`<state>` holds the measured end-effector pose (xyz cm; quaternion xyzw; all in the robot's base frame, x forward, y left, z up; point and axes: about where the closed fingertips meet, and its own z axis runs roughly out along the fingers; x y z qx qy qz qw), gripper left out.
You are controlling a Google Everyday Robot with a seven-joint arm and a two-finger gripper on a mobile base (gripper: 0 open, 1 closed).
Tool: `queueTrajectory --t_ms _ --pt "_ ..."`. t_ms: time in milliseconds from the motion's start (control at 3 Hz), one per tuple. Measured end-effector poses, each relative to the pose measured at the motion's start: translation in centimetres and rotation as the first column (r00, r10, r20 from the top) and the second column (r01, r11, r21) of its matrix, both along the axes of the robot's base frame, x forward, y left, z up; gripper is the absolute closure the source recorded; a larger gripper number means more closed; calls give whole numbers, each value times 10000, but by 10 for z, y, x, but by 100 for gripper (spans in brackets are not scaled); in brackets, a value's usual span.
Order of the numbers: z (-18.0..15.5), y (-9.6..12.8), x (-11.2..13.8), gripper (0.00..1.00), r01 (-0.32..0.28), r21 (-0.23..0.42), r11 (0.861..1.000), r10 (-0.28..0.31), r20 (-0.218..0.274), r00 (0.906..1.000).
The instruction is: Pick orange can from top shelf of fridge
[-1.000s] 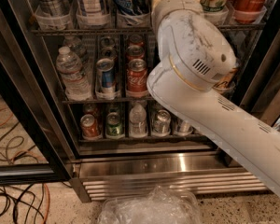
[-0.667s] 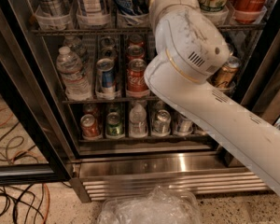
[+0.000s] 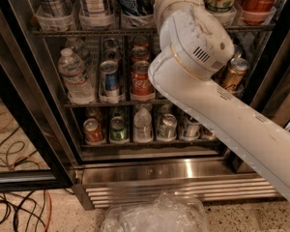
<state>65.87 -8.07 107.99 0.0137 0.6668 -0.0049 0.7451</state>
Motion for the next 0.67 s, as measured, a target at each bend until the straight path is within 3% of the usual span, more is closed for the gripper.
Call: queueTrajectory --t_ms 333,667 --pt "6 0 -4 94 -165 108 9998 164 114 9998" --pt "26 1 -20 100 -691 503 9963 665 519 9964"
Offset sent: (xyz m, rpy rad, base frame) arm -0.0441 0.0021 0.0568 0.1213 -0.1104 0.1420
